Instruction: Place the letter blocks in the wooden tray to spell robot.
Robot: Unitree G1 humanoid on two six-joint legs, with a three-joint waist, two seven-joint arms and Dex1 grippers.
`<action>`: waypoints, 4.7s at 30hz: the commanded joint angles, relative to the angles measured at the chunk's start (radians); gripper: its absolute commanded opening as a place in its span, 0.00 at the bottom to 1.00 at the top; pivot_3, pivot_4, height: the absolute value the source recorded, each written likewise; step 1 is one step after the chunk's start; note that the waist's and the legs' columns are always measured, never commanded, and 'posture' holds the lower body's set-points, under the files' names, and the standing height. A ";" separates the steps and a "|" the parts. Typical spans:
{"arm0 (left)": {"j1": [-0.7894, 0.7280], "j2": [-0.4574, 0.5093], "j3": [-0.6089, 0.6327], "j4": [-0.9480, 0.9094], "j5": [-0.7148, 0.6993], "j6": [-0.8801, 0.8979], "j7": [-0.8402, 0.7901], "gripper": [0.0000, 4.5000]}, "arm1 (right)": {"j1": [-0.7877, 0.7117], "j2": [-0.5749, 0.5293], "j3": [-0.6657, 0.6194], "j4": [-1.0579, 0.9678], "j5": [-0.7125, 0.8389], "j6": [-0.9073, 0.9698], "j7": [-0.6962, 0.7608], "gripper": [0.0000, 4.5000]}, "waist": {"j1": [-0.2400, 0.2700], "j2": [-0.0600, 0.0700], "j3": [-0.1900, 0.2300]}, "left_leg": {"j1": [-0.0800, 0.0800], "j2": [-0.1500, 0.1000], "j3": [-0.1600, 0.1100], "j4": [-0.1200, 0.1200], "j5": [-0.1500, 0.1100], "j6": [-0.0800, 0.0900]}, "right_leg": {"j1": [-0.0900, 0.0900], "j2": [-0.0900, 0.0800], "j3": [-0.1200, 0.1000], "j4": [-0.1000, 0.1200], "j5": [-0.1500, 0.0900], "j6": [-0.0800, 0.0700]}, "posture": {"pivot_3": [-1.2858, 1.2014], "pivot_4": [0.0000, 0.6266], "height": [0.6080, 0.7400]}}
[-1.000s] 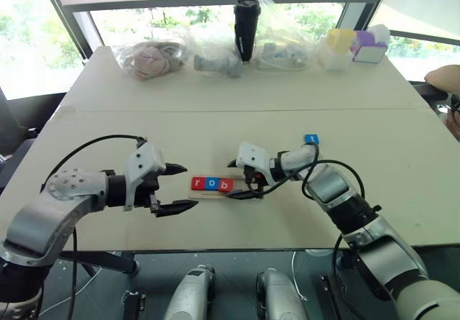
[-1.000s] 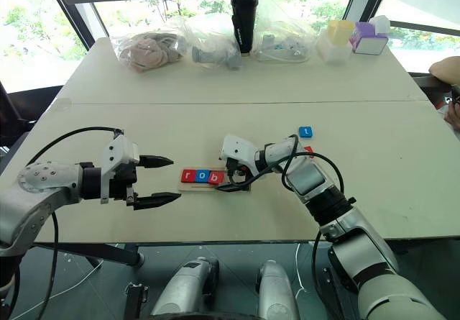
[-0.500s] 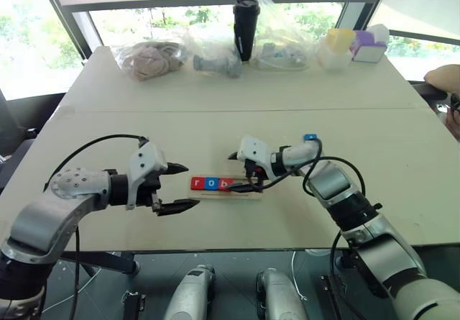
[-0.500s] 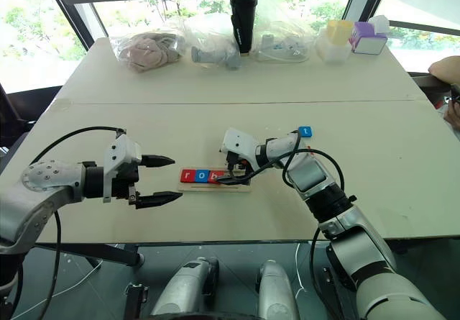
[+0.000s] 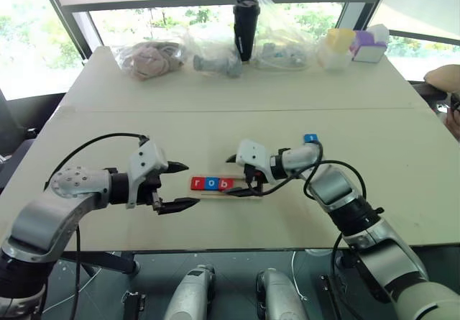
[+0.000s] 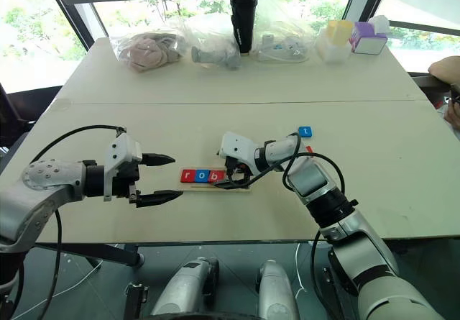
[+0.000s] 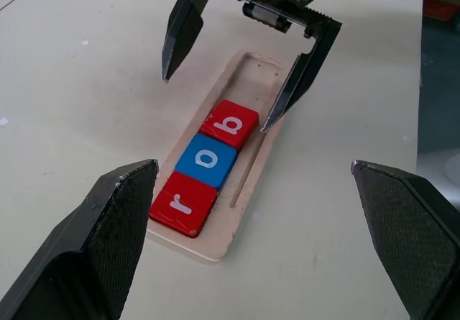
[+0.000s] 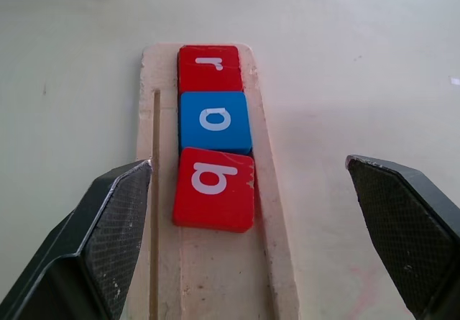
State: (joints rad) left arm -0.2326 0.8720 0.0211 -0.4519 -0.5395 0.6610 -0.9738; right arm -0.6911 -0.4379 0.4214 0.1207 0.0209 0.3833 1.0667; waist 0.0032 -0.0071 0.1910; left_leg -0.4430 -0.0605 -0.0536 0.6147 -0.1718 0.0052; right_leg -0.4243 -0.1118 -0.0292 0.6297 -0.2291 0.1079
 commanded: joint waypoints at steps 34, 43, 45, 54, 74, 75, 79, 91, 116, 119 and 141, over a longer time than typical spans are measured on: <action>-0.012 -0.017 -0.005 -0.010 0.013 -0.021 0.008 1.00 | -0.014 -0.016 -0.021 -0.020 -0.048 -0.090 -0.006 0.99 | 0.001 0.000 0.000 | 0.000 0.000 0.000 0.000 0.000 0.000 | 0.000 0.000 0.000 0.000 0.000 0.000 | 0.52 0.24 1.00; -0.020 -0.024 -0.020 0.004 0.020 -0.032 0.002 1.00 | 0.013 -0.021 -0.022 -0.077 -0.043 -0.073 -0.028 0.99 | 0.002 0.000 0.000 | 0.000 0.000 0.000 0.000 0.000 0.000 | 0.000 0.000 0.000 0.000 0.000 0.000 | 0.52 0.24 1.00; -0.026 -0.025 -0.023 0.010 0.022 -0.036 -0.001 1.00 | 0.018 -0.018 -0.018 -0.081 -0.041 -0.068 -0.027 0.99 | 0.002 0.000 0.000 | 0.000 0.000 0.000 0.000 0.000 0.000 | 0.000 0.000 0.000 0.000 0.000 0.000 | 0.52 0.24 1.00; -0.034 -0.030 -0.027 0.018 0.029 -0.040 -0.010 1.00 | 0.027 -0.017 -0.013 -0.056 -0.066 -0.078 -0.052 0.99 | 0.001 0.000 0.000 | 0.000 0.000 0.000 0.000 0.000 0.000 | 0.000 0.000 0.000 0.000 0.000 0.000 | 0.52 0.24 1.00; -0.017 0.001 0.001 -0.001 0.013 -0.038 -0.044 1.00 | 0.041 -0.040 -0.263 -0.383 0.249 0.223 -0.035 0.99 | 0.004 0.000 0.000 | 0.000 0.001 -0.001 0.000 0.000 0.000 | 0.000 0.000 0.000 0.000 0.000 0.000 | 0.52 0.24 1.00; -0.024 0.001 0.005 0.003 0.012 -0.042 -0.046 1.00 | 0.050 -0.050 -0.324 -0.413 0.291 0.282 -0.059 0.99 | 0.008 0.000 0.000 | 0.000 0.001 -0.001 0.000 0.000 0.000 | 0.000 0.000 0.000 0.000 0.000 0.000 | 0.52 0.24 1.00; -0.080 -0.025 0.036 0.037 0.000 -0.052 -0.029 1.00 | 0.116 -0.076 -0.613 -0.418 0.375 0.472 -0.246 0.99 | 0.015 -0.001 -0.001 | 0.000 0.000 -0.001 0.000 -0.001 -0.002 | 0.000 -0.001 0.000 -0.001 0.000 -0.001 | 0.52 0.24 1.00; -0.238 -0.114 -0.049 0.129 -0.026 -0.067 -0.083 1.00 | 0.262 -0.033 -0.735 -0.363 0.280 0.628 -0.669 0.99 | -0.008 -0.001 -0.001 | 0.000 0.002 0.003 -0.001 0.001 0.001 | -0.001 0.000 0.002 -0.001 0.001 -0.002 | 0.52 0.24 1.00; -0.202 -0.144 -0.102 0.143 0.077 -0.126 -0.056 1.00 | 0.318 0.071 -0.591 -0.366 0.171 0.608 -0.903 0.26 | -0.014 -0.001 -0.001 | 0.000 0.002 0.002 0.000 0.001 0.001 | 0.000 0.002 0.002 -0.001 0.001 -0.002 | 0.52 0.24 1.00; -0.197 -0.142 -0.098 0.130 0.071 -0.121 -0.058 1.00 | 0.345 0.153 -0.664 -0.547 0.203 0.777 -0.980 0.26 | -0.013 -0.001 -0.001 | 0.000 0.003 0.002 0.000 0.001 0.001 | 0.000 0.002 0.002 0.000 0.001 -0.002 | 0.52 0.24 1.00; -0.197 -0.150 -0.108 0.170 0.104 -0.140 -0.073 1.00 | 0.441 0.429 -0.582 -0.898 0.161 1.218 -1.078 0.49 | -0.016 0.000 -0.001 | 0.000 0.004 0.000 -0.002 0.000 0.000 | -0.002 0.003 0.001 -0.001 0.001 -0.003 | 0.52 0.24 1.00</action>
State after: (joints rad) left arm -0.4254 0.7091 -0.1019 -0.2731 -0.4369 0.5361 -1.0428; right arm -0.2501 -0.0206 -0.1526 -0.7593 0.1799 1.5863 -0.0188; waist -0.0128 -0.0071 0.1901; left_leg -0.4434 -0.0568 -0.0537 0.6127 -0.1714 0.0051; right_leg -0.4258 -0.1085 -0.0278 0.6282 -0.2281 0.1046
